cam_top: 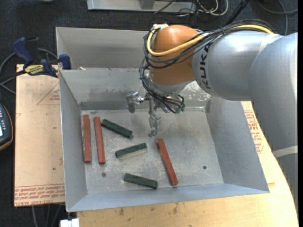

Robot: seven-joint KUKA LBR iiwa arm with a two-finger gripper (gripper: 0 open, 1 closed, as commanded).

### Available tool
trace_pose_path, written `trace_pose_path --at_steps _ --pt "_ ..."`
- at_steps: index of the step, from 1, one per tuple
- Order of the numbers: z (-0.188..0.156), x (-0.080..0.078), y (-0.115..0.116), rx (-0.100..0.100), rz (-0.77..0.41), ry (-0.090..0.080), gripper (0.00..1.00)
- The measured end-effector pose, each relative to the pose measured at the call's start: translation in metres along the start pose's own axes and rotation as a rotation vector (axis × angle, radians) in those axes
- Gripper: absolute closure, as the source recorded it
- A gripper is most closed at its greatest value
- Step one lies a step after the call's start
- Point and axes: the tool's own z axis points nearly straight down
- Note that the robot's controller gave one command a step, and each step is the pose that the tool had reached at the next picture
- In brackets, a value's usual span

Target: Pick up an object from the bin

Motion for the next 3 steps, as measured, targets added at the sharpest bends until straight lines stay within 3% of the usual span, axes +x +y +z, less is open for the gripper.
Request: trace_pose_path --at_steps 1,2,3 --pt "0.051 0.053 0.066 -0.005 -0.165 0.006 0.00" --pt "0.049 0.051 0.064 -0.003 -0.162 0.003 1.00" --pt "-0.081 0.094 0.097 0.000 -0.228 -0.003 1.00"
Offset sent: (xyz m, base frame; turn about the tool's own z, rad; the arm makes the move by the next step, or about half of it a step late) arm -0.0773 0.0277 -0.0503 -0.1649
